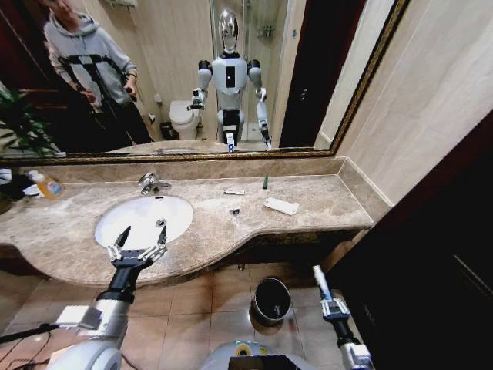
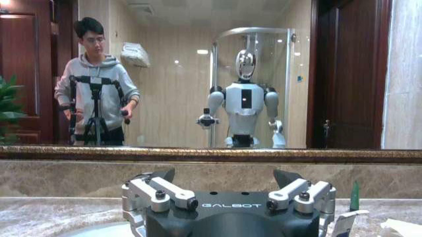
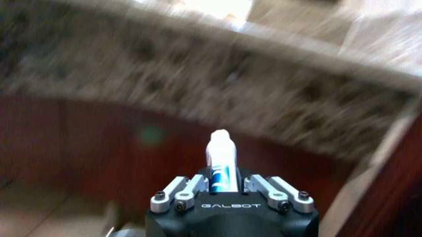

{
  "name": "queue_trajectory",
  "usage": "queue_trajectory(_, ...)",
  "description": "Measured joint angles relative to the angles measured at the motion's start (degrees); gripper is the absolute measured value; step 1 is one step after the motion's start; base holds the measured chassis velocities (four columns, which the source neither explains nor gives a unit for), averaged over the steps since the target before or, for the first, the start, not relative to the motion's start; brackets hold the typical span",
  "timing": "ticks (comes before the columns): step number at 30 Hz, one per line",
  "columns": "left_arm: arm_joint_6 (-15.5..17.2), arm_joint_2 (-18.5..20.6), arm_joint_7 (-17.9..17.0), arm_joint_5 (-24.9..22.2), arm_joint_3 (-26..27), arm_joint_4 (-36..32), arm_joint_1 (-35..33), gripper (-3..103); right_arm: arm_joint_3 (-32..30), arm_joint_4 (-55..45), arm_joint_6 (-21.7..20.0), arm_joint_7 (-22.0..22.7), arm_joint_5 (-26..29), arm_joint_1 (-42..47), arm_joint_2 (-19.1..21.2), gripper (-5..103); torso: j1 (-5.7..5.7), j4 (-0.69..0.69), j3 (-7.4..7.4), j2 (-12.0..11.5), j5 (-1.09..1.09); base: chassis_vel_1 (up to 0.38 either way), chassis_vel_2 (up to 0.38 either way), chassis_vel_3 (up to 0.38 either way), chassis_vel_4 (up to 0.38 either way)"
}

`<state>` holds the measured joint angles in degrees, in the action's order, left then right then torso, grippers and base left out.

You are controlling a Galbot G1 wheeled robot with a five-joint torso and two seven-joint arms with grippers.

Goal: Pick up the trash from the sink and place it in the trash bin.

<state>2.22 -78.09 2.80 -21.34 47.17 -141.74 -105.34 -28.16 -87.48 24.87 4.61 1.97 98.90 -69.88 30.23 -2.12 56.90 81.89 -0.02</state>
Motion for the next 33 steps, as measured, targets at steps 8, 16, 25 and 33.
queue_trajectory(8,0.0,0.0,0.0,0.0,0.0,0.0,0.0,100,7.7,8.7,-14.2,-12.0,0.0,-10.1,1.7,22,0.00,0.00,0.00,0.0,0.00,0.000,0.000,0.000,0.000)
queue_trajectory(16,0.0,0.0,0.0,0.0,0.0,0.0,0.0,100,13.6,19.8,-21.0,-16.5,-8.8,-20.9,0.0,22,0.00,0.00,0.01,0.0,0.02,0.000,0.000,0.000,0.000)
queue_trajectory(25,0.0,0.0,0.0,0.0,0.0,0.0,0.0,100,17.2,26.6,-21.8,-16.5,-11.4,-26.6,-0.6,22,0.00,0.00,0.01,0.0,0.02,0.000,0.000,0.000,0.000)
queue_trajectory(33,0.0,0.0,0.0,0.0,0.0,0.0,0.0,100,16.4,27.7,-22.7,-18.2,-11.7,-27.3,-0.6,32,0.00,0.01,0.00,0.0,0.02,0.000,0.000,0.000,0.000)
